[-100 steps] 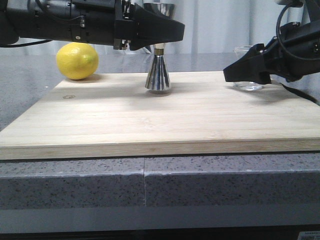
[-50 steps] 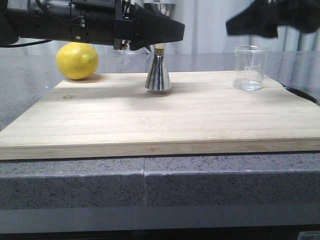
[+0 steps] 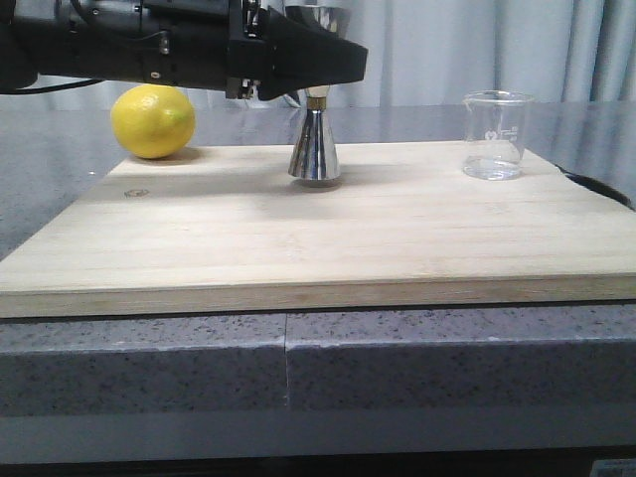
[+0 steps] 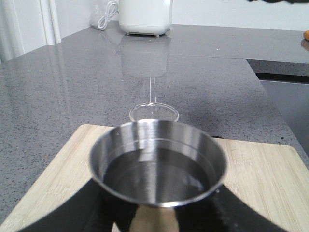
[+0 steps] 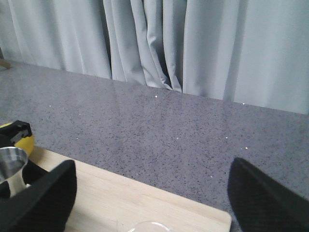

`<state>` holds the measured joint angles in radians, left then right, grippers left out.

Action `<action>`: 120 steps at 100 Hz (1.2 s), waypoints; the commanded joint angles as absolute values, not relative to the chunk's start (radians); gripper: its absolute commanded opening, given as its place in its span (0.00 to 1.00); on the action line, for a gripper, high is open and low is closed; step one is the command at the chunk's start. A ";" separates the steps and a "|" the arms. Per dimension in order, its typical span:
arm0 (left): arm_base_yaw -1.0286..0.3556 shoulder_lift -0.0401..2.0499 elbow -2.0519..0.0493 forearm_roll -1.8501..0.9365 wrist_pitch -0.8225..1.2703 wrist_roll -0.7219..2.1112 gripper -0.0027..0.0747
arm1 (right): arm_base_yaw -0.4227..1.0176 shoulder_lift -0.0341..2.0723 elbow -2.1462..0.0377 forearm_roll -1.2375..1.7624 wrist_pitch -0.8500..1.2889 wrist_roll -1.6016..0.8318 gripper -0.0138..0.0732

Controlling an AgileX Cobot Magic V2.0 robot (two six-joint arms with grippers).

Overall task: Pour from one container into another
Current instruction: 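Open the right gripper and withdraw it from the beaker, then lower the filled steel jigger with the left gripper onto the board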

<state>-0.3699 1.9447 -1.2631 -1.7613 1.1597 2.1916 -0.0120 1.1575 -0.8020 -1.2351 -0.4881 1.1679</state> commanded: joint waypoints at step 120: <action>-0.374 1.894 -1.294 -1.828 1.271 2.190 0.30 | -0.016 1.082 -0.826 -1.310 -0.543 1.265 0.82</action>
